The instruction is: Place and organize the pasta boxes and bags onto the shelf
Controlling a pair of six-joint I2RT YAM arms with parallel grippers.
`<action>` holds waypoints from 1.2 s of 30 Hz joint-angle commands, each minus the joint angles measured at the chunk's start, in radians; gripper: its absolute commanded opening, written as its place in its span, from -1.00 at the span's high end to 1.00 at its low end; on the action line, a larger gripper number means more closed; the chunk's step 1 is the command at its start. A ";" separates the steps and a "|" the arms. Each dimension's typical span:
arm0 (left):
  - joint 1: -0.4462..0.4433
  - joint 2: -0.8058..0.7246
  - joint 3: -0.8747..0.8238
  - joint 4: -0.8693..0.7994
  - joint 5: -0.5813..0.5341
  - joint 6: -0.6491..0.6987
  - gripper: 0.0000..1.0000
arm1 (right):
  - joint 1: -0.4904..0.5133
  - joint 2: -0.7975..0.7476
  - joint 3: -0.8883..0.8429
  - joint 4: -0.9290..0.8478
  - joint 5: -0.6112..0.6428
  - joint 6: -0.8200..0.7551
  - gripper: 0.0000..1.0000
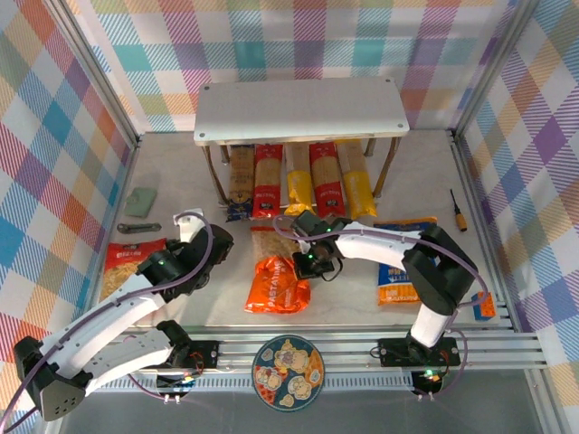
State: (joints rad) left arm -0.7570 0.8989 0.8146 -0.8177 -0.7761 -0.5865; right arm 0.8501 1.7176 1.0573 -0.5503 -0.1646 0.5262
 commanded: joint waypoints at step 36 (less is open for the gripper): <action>0.553 0.641 0.079 -0.207 0.168 -0.243 -1.00 | -0.048 -0.502 0.113 -0.290 0.076 -0.226 -0.56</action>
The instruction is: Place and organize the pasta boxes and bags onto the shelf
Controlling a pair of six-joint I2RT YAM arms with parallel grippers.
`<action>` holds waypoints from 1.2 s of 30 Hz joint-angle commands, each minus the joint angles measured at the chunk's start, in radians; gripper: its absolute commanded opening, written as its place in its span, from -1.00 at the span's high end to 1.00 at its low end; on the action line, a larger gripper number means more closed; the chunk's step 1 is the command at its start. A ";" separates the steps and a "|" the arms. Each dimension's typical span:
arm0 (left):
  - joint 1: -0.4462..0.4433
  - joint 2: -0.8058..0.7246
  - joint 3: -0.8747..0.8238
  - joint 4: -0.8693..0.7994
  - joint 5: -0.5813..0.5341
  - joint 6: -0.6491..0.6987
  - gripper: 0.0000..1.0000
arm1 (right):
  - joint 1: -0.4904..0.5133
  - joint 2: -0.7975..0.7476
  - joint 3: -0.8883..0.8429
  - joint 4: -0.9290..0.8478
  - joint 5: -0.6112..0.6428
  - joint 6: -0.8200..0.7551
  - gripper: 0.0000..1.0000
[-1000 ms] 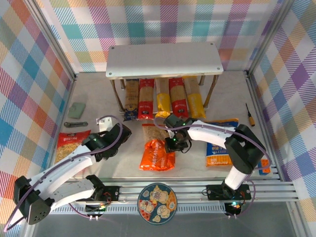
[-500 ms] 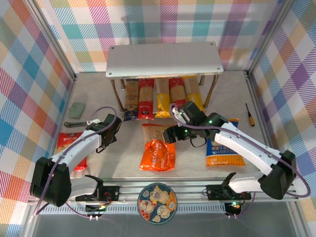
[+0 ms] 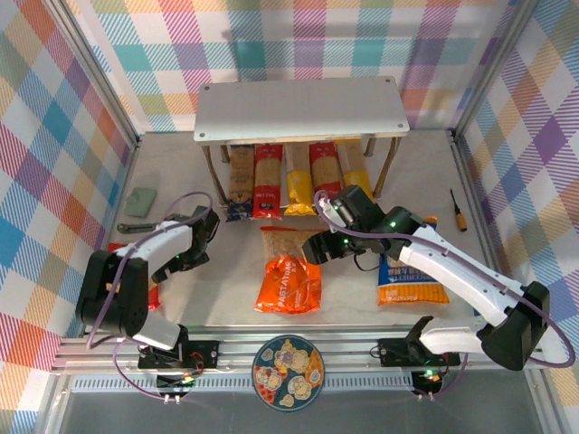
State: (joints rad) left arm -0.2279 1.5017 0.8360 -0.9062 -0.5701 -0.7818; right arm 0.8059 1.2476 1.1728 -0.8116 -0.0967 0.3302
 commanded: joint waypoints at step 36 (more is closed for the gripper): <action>0.337 0.046 -0.007 -0.028 0.157 0.088 -0.35 | -0.014 -0.027 -0.008 -0.024 0.014 -0.059 -0.57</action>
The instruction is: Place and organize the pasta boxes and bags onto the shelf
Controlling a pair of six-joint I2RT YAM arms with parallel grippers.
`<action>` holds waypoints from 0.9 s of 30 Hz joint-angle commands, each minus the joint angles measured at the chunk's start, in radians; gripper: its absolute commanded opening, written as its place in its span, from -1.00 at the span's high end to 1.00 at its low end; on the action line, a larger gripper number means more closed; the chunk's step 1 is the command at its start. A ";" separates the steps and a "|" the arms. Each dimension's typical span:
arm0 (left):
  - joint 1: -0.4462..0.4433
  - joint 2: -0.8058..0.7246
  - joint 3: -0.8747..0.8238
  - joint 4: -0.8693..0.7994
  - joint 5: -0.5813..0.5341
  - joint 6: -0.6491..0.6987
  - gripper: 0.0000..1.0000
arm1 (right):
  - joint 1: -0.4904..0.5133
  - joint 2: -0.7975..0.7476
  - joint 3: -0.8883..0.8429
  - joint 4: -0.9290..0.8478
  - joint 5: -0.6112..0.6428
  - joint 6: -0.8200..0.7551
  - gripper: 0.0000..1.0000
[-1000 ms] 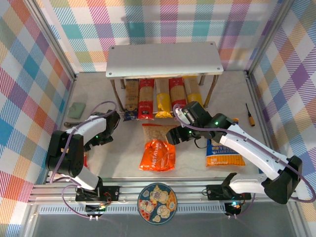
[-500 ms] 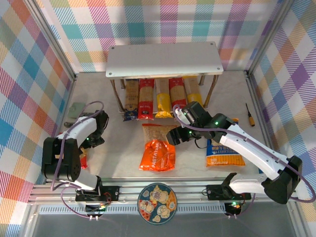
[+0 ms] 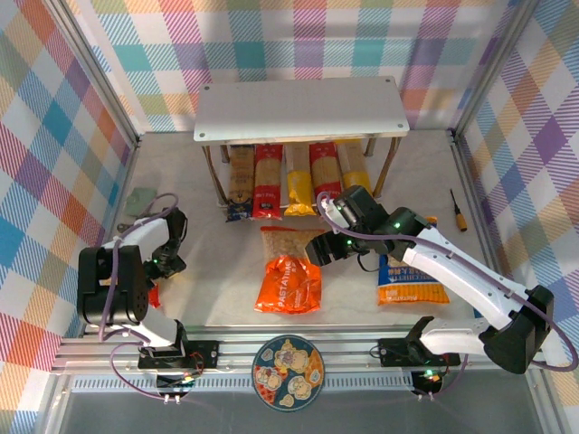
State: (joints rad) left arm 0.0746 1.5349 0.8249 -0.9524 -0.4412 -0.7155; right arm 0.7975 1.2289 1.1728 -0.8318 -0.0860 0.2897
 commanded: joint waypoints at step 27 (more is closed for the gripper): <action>-0.221 -0.151 -0.005 0.017 0.146 -0.106 1.00 | -0.011 0.040 0.009 0.022 0.018 -0.005 -0.57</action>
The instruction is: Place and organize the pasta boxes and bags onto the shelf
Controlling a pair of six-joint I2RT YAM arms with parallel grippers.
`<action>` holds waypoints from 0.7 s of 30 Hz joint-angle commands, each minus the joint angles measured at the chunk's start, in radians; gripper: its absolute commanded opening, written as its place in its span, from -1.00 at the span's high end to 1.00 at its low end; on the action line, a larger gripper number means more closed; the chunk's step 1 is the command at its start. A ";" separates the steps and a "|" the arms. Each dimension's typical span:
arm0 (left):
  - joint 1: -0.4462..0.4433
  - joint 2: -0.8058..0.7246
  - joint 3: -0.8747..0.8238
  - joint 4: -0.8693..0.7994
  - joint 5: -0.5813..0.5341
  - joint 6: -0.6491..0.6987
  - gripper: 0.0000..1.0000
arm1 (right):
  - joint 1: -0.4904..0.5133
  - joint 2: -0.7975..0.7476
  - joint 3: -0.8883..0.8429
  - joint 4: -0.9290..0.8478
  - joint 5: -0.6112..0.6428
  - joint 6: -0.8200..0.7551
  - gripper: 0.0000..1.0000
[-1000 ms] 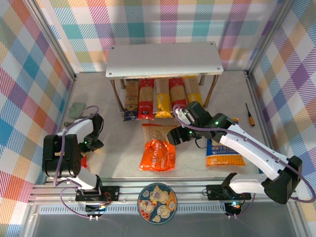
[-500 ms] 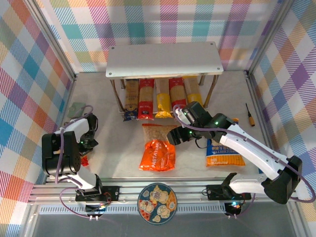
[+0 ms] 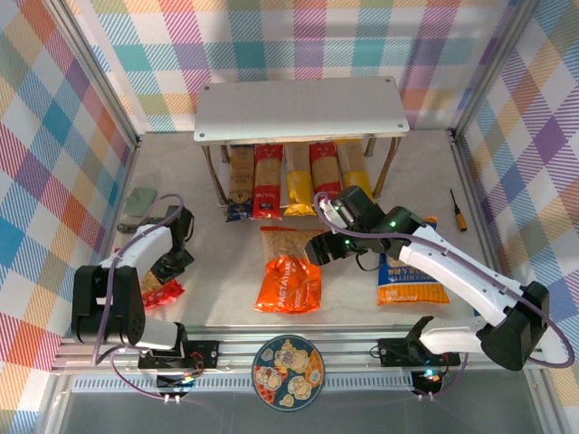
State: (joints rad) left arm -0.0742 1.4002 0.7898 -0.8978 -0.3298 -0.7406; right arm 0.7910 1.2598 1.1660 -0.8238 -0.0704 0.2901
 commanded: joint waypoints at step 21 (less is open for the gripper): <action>-0.628 0.338 0.292 -0.011 0.061 -0.232 1.00 | -0.006 -0.013 0.012 -0.003 0.076 0.023 -0.57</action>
State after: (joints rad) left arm -0.6441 1.6962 1.0416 -0.9150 -0.3000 -0.9440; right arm 0.7910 1.2686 1.1660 -0.8101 -0.0166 0.3019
